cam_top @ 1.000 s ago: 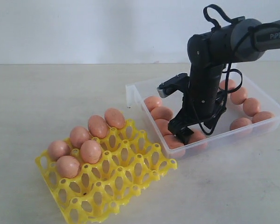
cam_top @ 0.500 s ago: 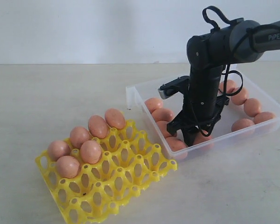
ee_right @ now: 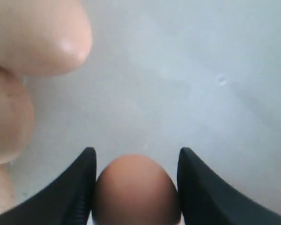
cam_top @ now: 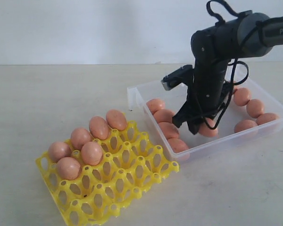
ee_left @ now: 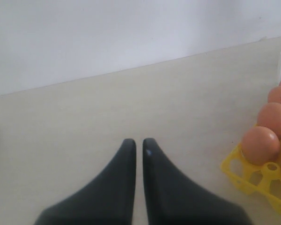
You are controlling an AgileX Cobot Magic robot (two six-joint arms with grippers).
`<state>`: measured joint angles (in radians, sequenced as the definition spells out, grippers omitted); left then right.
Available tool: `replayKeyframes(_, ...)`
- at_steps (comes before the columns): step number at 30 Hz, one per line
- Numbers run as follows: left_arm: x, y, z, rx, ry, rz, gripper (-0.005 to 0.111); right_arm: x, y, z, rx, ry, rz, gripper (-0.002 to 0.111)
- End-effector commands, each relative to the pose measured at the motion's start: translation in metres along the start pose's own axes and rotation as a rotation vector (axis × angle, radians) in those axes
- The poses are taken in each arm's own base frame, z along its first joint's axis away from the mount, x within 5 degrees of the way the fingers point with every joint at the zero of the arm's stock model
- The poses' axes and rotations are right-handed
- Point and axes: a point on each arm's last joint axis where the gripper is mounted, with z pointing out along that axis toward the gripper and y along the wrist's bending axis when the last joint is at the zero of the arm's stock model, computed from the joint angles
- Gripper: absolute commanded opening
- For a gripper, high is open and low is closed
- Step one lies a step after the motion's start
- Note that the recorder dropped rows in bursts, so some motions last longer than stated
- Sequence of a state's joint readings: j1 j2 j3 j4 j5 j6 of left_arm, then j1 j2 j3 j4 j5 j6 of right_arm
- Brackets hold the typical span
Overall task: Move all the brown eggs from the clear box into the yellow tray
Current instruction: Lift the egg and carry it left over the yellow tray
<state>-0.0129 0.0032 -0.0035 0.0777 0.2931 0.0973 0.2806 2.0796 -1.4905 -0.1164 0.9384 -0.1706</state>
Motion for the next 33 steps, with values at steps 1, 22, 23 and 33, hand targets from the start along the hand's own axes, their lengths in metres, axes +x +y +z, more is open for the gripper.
replayKeyframes(1, 0.001, -0.001, 0.000, 0.008, -0.002, -0.003, 0.004, -0.005, -0.016, -0.057, 0.134, -0.231, 0.068, 0.001)
replayKeyframes(22, 0.001, -0.001, 0.000, 0.008, -0.002, -0.003, 0.004, 0.094, 0.035, -0.100, -0.150, -0.991, 0.569, 0.000)
replayKeyframes(23, 0.001, -0.001, 0.000, 0.008, -0.002, -0.003, 0.004, 0.096, 0.039, -0.097, -0.152, -1.001, 0.560, 0.000)
replayKeyframes(33, 0.001, -0.001, 0.000, 0.008, -0.002, -0.003, 0.004, 0.084, 0.072, -0.127, -0.220, -1.380, 0.383, 0.000)
